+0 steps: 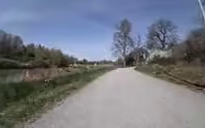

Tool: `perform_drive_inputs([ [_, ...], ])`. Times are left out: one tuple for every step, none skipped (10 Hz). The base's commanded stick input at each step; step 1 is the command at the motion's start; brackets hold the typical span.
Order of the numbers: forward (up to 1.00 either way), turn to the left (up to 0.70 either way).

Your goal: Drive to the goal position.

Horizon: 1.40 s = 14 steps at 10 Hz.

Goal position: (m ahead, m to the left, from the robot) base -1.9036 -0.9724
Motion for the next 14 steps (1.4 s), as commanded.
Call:
perform_drive_inputs([
  [0.85,-0.34],
  [0.85,-0.30],
  [0.85,-0.26],
  [0.85,-0.22],
  [0.85,-0.18],
  [0.85,-0.14],
  [0.85,-0.10],
  [0.85,-0.06],
  [0.85,-0.02],
  [0.85,0.00],
  [0.85,0.00],
  [0.85,0.00],
  [0.85,0.00],
  [0.85,0.00],
])
